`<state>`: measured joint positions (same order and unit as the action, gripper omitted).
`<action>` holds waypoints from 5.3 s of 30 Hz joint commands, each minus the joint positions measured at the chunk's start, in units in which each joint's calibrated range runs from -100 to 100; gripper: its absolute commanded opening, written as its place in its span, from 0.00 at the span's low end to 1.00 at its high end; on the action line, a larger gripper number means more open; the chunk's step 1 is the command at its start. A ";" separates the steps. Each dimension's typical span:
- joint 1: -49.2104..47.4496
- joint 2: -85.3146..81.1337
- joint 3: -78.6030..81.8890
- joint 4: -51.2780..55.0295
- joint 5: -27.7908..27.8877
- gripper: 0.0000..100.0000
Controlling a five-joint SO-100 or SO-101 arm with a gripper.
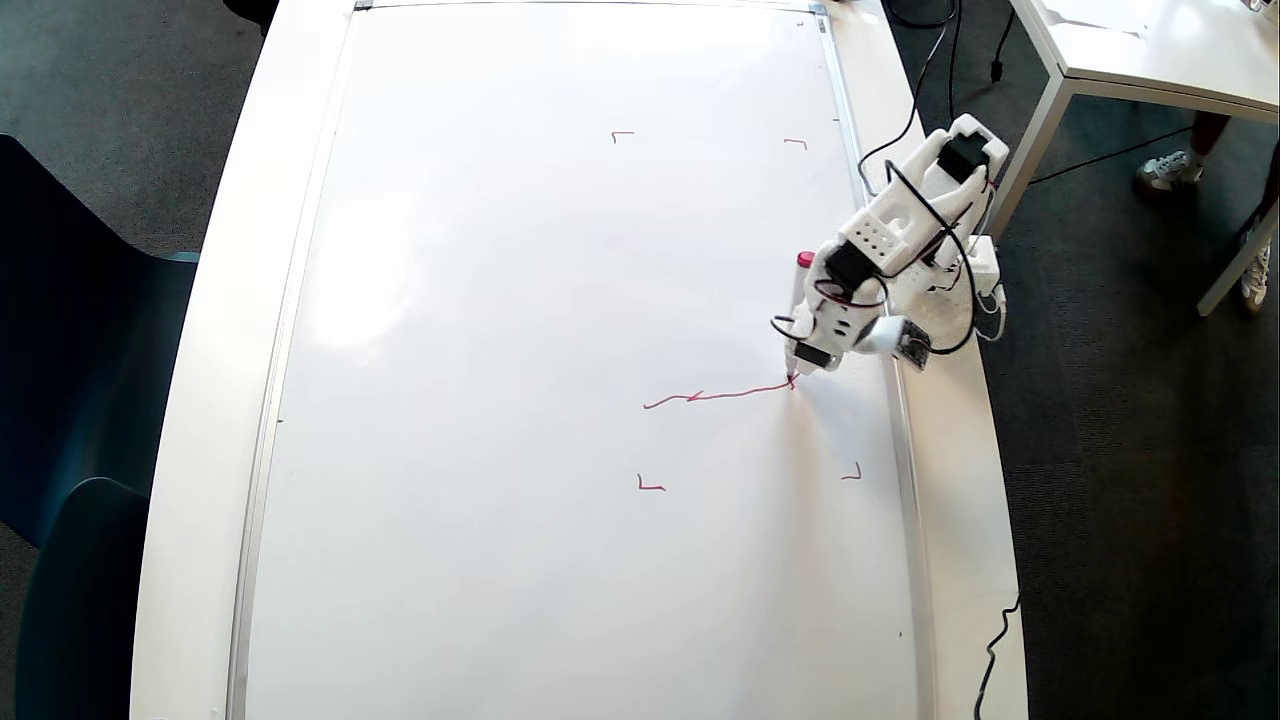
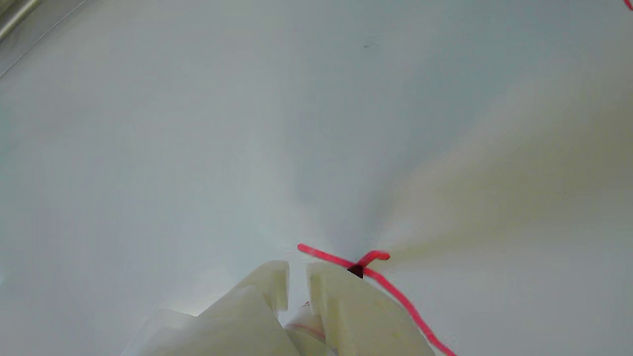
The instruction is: Draw on a whiteboard a robot head using a pen attached to the gripper
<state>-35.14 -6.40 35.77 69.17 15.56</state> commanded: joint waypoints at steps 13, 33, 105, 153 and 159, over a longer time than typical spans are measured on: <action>20.08 -0.69 4.13 5.11 8.94 0.01; 46.16 -0.44 1.59 5.11 22.45 0.01; 30.17 41.74 -65.59 5.20 12.00 0.01; 11.83 28.16 -63.50 12.24 4.33 0.01; 12.34 22.29 -48.25 11.54 4.06 0.01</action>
<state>-23.60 21.64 -18.23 80.49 19.47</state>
